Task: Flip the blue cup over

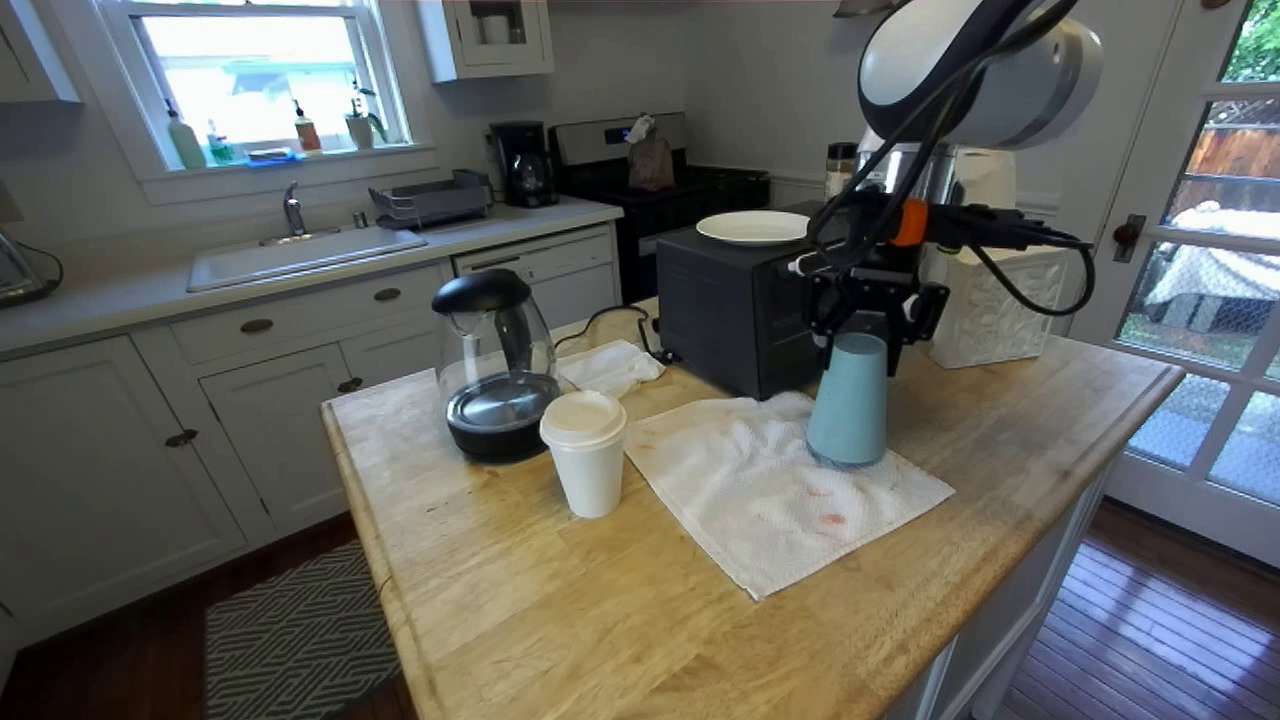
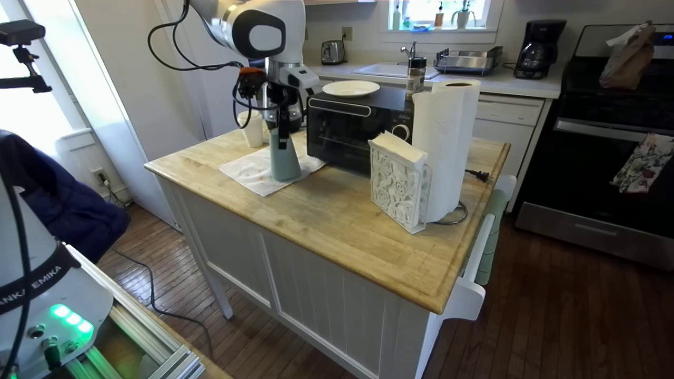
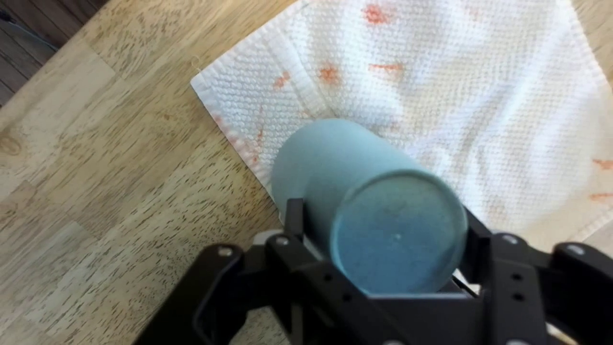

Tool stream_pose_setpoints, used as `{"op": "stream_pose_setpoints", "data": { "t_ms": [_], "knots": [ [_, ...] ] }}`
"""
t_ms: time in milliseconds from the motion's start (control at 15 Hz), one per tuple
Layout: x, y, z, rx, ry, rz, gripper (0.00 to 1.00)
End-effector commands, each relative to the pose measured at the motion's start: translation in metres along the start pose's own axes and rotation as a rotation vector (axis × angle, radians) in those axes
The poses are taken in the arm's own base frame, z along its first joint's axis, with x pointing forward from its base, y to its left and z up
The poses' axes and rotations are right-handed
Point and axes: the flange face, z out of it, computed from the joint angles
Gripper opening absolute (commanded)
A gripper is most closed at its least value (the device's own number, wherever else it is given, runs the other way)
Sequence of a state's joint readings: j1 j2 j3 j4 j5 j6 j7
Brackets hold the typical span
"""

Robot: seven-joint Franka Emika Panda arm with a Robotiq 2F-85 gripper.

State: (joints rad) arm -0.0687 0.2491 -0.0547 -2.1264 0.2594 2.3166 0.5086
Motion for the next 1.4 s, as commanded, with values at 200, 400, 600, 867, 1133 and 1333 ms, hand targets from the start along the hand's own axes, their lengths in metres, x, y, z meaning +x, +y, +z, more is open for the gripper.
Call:
{"op": "stream_pose_setpoints", "data": {
  "t_ms": [200, 400, 600, 867, 1133, 1333],
  "knots": [
    [-0.028, 0.0, -0.024, -0.006, 0.222, 0.134, 0.46],
    [-0.036, 0.0, -0.02, -0.066, 0.331, 0.156, 0.46],
    [-0.042, -0.002, -0.013, -0.127, 0.422, 0.181, 0.46],
    [-0.051, -0.008, 0.0, -0.17, 0.494, 0.208, 0.46],
    [-0.06, -0.016, 0.013, -0.193, 0.554, 0.22, 0.46],
    [-0.066, -0.024, 0.024, -0.204, 0.597, 0.222, 0.46]
  ]
}}
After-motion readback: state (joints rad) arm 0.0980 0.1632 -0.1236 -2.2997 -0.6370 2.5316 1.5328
